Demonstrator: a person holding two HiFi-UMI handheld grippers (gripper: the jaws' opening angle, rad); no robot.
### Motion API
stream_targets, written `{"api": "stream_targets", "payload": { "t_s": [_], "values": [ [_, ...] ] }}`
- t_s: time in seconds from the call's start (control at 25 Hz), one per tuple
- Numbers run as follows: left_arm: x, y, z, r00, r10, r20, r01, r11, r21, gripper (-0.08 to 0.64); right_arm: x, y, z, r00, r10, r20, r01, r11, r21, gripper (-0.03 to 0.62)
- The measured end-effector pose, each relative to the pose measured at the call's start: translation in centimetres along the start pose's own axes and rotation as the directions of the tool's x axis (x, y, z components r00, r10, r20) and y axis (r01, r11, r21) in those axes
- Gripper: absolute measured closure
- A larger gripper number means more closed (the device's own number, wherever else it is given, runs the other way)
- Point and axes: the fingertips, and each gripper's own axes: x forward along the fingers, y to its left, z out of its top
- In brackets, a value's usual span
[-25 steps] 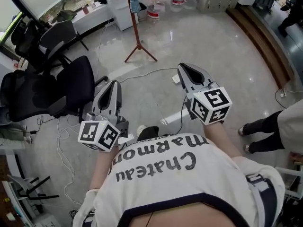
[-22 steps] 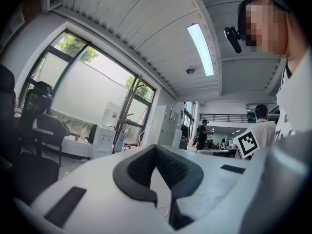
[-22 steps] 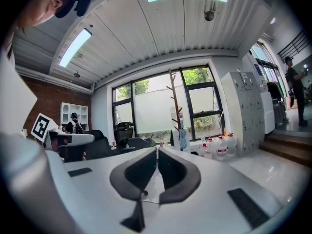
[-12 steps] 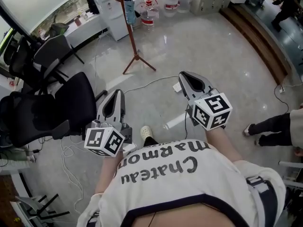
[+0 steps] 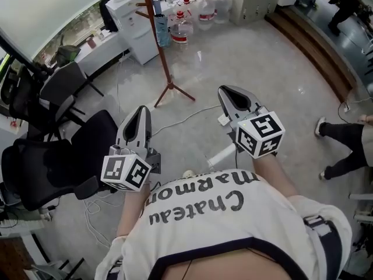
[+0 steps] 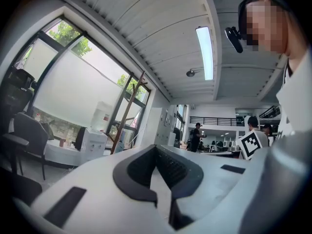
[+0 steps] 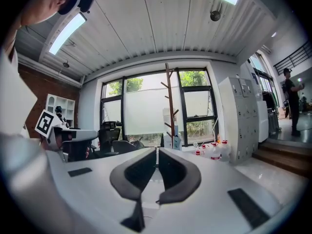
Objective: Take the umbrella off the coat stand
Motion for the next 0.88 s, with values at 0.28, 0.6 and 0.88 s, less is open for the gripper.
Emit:
{"api": "stream_targets", "payload": {
  "t_s": [0.28, 0.6, 0.88],
  "values": [
    [1.8, 3.3, 2.6, 0.999, -0.027, 0.028, 0.027, 0.999, 0.022, 0.549, 4.2, 0.3, 2.1, 0.999, -0.014, 0.037, 0.013, 1.0, 0.008, 0.56],
    [2.1, 6.8, 3.7, 0.998, -0.04, 0.038, 0.04, 0.999, 0.025, 0.549, 8.1, 2.2, 2.6, 0.999, 0.005, 0.05, -0.005, 1.0, 0.008, 0.56],
    [1.4, 7.8, 3.5, 0.998, -0.039, 0.04, 0.038, 0.999, 0.01, 0.549, 8.8, 2.9, 2.3, 0.999, 0.006, 0.042, -0.007, 1.0, 0.011, 0.56]
  ]
}}
